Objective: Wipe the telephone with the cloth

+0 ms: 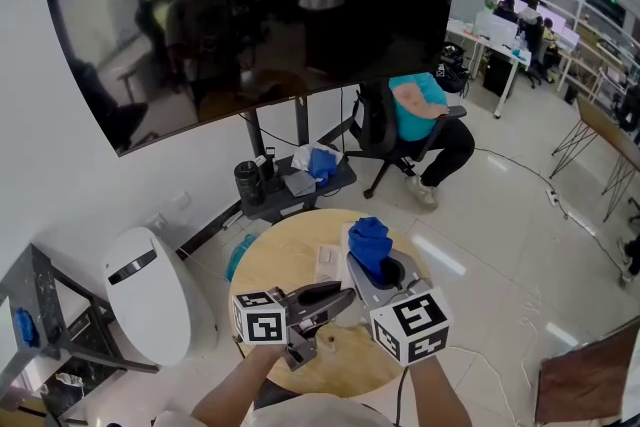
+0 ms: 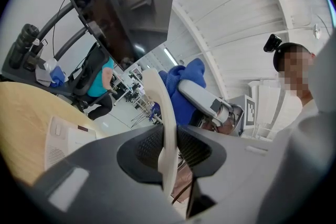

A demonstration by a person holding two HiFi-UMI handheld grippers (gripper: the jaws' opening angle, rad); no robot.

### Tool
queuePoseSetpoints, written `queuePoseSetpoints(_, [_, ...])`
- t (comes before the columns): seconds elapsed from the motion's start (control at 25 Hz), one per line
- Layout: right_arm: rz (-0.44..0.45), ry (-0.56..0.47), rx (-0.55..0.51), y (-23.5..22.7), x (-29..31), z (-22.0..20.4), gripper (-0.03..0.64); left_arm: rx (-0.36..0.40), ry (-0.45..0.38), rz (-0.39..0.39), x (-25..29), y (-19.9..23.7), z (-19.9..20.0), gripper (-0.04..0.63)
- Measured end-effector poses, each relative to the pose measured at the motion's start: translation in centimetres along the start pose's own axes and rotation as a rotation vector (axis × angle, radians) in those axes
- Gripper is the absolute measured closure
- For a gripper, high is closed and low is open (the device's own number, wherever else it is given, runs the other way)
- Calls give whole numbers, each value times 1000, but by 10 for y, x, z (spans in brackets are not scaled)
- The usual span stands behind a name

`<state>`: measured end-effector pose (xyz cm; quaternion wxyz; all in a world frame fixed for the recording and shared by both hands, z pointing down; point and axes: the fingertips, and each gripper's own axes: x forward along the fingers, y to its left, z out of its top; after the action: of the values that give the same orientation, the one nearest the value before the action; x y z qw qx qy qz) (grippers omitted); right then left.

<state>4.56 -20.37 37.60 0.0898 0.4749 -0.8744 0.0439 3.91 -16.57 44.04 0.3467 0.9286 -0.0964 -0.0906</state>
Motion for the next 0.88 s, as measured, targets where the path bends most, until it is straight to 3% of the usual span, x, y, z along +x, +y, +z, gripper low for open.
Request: queuePoseSetpoints(0.88, [45, -12, 77, 29, -22, -32, 531, -37, -114, 2, -9, 8, 38, 517])
